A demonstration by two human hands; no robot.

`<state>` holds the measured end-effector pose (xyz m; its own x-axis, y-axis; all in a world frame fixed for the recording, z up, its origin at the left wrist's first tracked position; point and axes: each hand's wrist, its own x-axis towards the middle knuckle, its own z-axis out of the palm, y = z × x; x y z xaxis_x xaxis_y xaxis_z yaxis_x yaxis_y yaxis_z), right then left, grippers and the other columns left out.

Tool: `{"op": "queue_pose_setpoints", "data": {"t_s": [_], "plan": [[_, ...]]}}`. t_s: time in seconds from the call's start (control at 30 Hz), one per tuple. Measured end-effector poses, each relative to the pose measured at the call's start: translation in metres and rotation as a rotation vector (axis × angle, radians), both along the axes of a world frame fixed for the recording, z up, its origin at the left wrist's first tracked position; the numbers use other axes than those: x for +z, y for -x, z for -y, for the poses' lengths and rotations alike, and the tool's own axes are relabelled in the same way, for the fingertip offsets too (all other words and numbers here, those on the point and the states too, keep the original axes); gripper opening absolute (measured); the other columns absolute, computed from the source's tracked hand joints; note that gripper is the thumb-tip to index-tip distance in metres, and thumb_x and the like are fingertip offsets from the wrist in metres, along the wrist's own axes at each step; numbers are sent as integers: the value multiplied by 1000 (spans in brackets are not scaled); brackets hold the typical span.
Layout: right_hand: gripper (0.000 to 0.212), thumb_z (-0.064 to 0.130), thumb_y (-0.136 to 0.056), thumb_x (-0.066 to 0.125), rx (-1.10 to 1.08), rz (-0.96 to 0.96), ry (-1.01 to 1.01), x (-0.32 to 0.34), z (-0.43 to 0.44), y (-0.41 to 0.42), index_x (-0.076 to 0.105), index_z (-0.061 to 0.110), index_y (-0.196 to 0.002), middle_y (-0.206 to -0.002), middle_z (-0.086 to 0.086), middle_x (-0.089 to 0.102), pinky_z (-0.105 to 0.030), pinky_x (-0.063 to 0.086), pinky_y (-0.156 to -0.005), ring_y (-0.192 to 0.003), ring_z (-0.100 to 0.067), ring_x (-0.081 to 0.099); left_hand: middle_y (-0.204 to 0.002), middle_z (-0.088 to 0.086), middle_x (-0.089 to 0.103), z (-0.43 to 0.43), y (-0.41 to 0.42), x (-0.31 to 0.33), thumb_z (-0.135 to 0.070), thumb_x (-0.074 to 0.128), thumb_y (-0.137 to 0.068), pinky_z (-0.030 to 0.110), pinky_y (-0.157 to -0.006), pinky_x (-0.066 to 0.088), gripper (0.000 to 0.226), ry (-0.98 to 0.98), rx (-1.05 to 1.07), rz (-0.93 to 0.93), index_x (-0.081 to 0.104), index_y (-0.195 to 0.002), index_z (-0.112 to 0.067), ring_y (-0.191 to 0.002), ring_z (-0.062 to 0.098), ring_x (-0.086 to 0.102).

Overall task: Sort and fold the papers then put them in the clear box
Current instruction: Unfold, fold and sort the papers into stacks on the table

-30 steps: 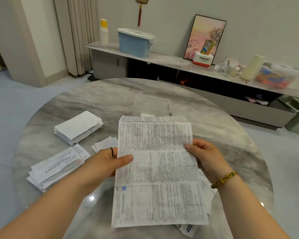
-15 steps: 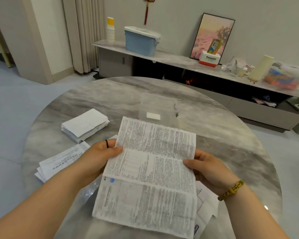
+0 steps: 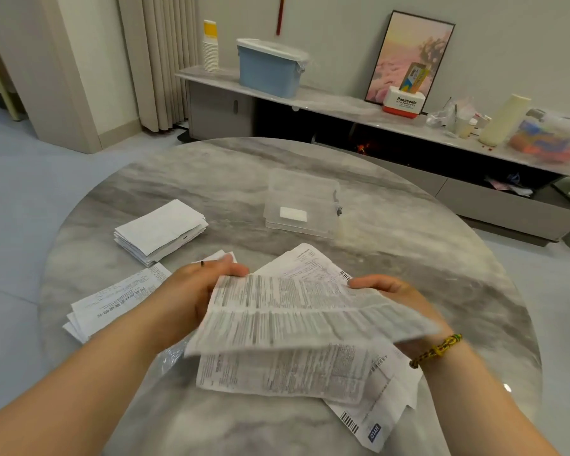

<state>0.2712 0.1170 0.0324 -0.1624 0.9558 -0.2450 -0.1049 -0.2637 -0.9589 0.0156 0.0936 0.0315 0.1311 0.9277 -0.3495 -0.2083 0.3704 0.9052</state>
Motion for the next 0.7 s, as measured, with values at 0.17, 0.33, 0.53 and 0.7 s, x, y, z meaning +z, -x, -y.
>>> {"op": "queue_pose_setpoints", "data": {"t_s": [0.17,0.33,0.53,0.7], "plan": [[12,5,-87,53,-25,5,27,-1,2,10,64,10,-84,-58,-1,68,-19,50,-45,-49,-10,64,-61,-4,70,1,-2,-6,7,55,-83,17,-50,54,26,-63,67,-76,61,-87,-19,-53,6,66],[44,39,-92,35,121,-144,133,1,3,10,68,11,-90,-77,-7,73,-29,57,-55,-65,-18,70,-59,-8,70,-1,-3,-5,4,57,-83,17,-52,53,26,-123,212,-91,60,-86,-21,-54,2,66],[13,0,-86,55,261,220,72,-3,6,8,65,9,-86,-71,-1,73,-20,52,-47,-59,-11,67,-58,-9,70,-4,3,-4,3,55,-85,22,-54,52,24,-105,275,-73,60,-85,-20,-53,3,65],[15,-4,-86,52,255,332,76,-1,3,4,64,5,-82,-57,-2,65,-15,33,-35,-40,-8,52,-80,-3,71,-1,10,0,-5,60,-83,26,-61,53,18,-53,28,-150,65,-89,-21,-64,10,67]]}}
